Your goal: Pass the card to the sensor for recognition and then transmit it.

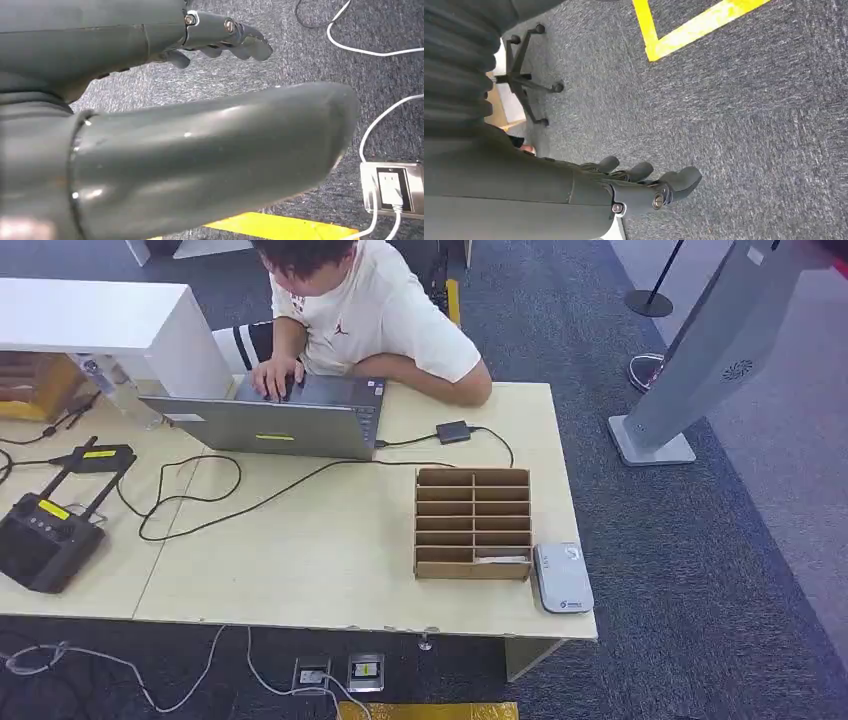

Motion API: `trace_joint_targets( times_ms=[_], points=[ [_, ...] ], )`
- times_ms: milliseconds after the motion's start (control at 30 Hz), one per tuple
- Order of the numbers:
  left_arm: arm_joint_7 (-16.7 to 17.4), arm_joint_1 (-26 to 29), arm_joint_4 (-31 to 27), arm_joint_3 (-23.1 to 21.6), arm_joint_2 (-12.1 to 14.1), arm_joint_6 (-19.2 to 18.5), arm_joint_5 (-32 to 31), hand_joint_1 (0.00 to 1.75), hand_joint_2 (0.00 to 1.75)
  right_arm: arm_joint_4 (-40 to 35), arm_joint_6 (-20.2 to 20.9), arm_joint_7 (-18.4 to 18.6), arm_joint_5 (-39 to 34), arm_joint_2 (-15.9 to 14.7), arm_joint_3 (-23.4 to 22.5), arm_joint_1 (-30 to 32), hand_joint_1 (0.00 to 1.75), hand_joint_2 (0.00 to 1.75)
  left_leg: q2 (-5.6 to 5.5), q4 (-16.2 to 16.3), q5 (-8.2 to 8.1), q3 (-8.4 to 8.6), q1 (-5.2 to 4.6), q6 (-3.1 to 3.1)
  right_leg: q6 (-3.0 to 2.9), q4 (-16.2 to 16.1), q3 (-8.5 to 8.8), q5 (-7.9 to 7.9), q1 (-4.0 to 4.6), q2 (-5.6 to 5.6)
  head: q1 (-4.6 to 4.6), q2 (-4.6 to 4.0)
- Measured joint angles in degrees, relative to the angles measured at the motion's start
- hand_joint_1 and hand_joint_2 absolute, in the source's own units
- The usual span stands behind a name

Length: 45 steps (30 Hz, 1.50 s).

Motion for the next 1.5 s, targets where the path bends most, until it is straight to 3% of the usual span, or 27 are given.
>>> trace_joint_targets(
  times_ms=[1500],
  points=[
    [0.0, -0.2, 0.0, 0.0, 0.0, 0.2, 0.4, 0.00, 0.00, 0.0, 0.2, -0.3, 0.4, 0.0, 0.0, 0.0, 0.00, 1.75, 0.00, 0.0, 0.00, 0.00, 0.00, 0.00, 0.00, 0.0, 0.00, 0.00, 0.00, 0.00, 0.00, 0.00]
  ],
)
